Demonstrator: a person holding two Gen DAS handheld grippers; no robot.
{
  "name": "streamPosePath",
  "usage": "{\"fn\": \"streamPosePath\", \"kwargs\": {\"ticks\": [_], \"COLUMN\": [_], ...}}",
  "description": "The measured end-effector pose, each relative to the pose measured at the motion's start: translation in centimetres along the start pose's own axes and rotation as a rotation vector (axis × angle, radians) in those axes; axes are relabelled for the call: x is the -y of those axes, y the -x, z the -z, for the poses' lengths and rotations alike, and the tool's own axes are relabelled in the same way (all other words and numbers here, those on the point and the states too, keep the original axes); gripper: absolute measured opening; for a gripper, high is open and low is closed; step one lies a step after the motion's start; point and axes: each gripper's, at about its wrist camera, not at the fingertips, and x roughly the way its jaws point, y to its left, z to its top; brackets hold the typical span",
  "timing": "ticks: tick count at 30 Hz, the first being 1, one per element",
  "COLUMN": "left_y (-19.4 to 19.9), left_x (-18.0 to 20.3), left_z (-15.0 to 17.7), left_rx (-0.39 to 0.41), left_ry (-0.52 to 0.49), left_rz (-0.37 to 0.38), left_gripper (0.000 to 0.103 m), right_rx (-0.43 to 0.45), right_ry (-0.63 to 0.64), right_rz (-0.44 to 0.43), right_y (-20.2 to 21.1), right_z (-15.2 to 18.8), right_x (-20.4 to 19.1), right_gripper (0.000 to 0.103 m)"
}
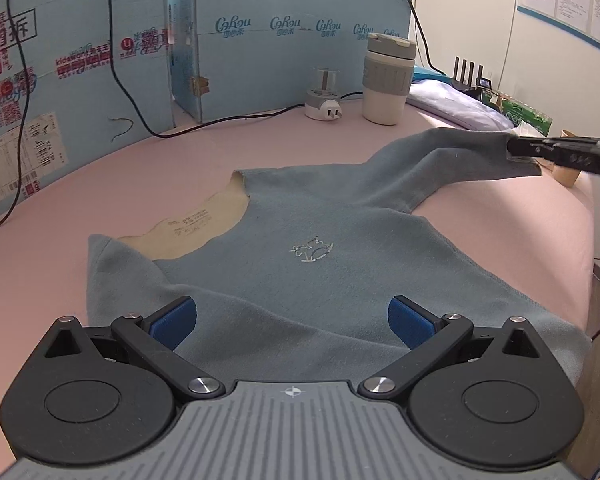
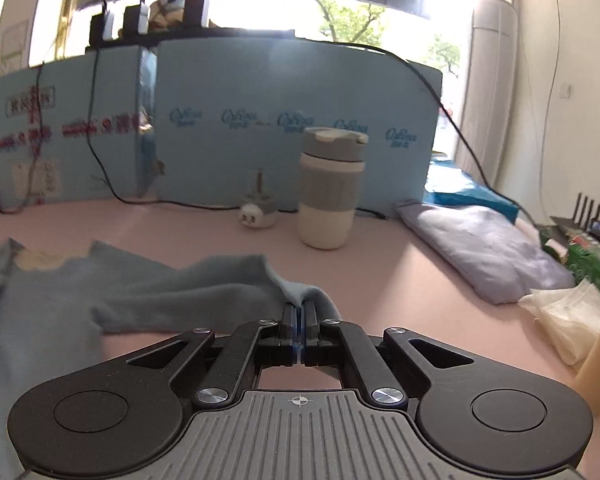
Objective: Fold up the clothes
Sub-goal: 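Grasp the other sleeve cuff with the right gripper, then carry the sleeve across the sweatshirt body with the right gripper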
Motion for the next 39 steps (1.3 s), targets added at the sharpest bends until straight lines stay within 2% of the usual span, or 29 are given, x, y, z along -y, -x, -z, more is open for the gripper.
{"fn": "streamPosePath", "kwargs": {"ticks": [5, 9, 12, 18, 24, 26, 30, 33, 37, 39], "left_y": [1.4, 2.8, 3.9, 6.0, 7.7, 7.9, 8.1, 7.9, 7.3, 7.1], "left_x": [-1.3, -2.7, -3.7, -5.7, -7.8, -8.3, -9.3, -9.2, -8.6, -8.3], "left_z": [1.1, 2.1, 3.0, 4.6, 6.3, 6.7, 7.0, 6.8, 6.1, 5.8], "left_rx": [0.014, 0.032, 0.045, 0.061, 0.078, 0.077, 0.079, 0.084, 0.085, 0.085], "left_ry": [0.033, 0.071, 0.088, 0.126, 0.181, 0.196, 0.230, 0.238, 0.240, 0.241], "left_rz": [-0.010, -0.016, -0.027, -0.057, -0.085, -0.093, -0.101, -0.082, -0.036, -0.013], "left_gripper": [0.103, 0.103, 0.103, 0.103, 0.103, 0.103, 0.103, 0.103, 0.103, 0.103], "right_rx": [-0.007, -0.018, -0.034, -0.105, -0.237, -0.257, -0.275, -0.241, -0.189, -0.179], "right_ry": [-0.147, -0.220, -0.224, -0.138, -0.081, -0.084, -0.100, -0.119, -0.161, -0.196], "right_rz": [-0.315, -0.519, -0.644, -0.783, -0.834, -0.846, -0.851, -0.793, -0.634, -0.545], "right_y": [2.2, 2.5, 2.3, 1.4, -0.9, -1.1, -0.7, 0.1, 0.6, 0.4], "right_z": [-2.5, -4.2, -5.4, -5.9, -3.6, -2.9, -2.4, -2.6, -2.5, -2.3], "right_x": [-1.9, -4.6, -7.6, -15.0, -20.3, -21.0, -20.4, -18.3, -14.0, -11.6], "right_gripper": [0.001, 0.001, 0.001, 0.002, 0.004, 0.010, 0.011, 0.016, 0.018, 0.029]}}
